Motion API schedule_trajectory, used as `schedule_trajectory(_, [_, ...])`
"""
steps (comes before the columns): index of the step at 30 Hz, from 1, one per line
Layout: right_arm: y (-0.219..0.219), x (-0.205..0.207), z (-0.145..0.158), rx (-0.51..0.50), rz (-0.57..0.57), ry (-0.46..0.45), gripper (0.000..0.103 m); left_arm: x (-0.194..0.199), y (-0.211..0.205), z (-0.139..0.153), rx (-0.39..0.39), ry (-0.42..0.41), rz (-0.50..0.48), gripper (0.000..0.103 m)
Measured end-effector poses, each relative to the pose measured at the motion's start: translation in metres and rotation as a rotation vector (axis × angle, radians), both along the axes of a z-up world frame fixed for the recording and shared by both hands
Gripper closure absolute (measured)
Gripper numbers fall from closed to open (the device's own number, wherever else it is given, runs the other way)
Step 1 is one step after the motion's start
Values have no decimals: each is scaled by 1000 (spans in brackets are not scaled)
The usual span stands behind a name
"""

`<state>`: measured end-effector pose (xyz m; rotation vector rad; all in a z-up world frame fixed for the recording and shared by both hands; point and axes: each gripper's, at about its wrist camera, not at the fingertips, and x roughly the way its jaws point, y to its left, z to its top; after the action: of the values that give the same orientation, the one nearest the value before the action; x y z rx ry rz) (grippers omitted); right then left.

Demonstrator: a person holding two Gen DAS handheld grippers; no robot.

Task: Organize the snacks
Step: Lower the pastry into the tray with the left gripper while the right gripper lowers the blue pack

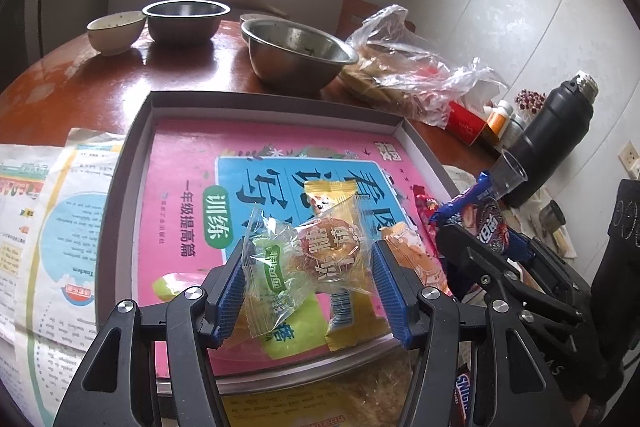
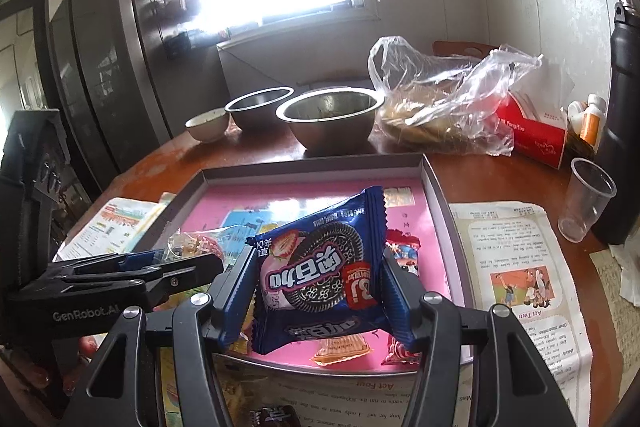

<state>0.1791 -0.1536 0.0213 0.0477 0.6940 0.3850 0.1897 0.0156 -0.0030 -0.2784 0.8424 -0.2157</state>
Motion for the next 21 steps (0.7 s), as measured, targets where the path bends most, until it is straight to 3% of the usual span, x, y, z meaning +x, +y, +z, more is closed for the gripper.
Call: schedule_trajectory(21, [11,6,-20,-84,-8,59,44,4,3,-7,32,10,15,42])
